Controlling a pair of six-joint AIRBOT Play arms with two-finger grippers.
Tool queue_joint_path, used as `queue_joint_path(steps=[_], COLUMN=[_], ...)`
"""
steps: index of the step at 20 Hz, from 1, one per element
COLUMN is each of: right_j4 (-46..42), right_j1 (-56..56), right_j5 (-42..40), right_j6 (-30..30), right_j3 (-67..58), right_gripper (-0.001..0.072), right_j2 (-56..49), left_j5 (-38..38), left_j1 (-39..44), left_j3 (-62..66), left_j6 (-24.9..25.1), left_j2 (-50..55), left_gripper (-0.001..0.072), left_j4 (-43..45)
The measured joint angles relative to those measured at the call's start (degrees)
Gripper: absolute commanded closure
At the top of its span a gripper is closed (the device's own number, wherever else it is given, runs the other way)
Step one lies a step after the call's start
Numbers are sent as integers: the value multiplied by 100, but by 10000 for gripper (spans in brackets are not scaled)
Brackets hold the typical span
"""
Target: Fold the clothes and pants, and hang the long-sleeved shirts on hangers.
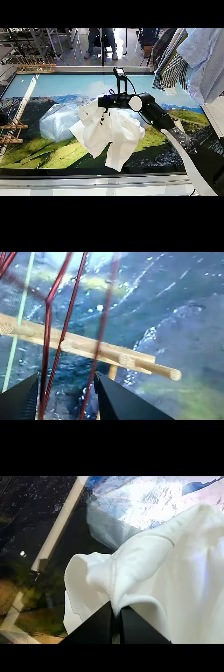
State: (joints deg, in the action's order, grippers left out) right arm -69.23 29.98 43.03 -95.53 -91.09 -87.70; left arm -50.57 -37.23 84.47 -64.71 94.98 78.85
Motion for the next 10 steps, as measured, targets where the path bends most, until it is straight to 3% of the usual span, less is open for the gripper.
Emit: queue_joint_path(steps=[2,3,10], right_j4=[0,0,-7], right_j1=[0,0,0], right_j5=[9,24,118], right_j6=[0,0,0], right_j3=[0,0,0], right_gripper=[678,678,678], right_j2=[0,0,0], left_j5=[-17,-55,-212], left_j1=[-26,-48,-98], left_j3=[9,13,13], left_j6=[-98,-140,-262], left_j2=[57,74,28], left_gripper=[606,643,693], left_j4=[11,9,13])
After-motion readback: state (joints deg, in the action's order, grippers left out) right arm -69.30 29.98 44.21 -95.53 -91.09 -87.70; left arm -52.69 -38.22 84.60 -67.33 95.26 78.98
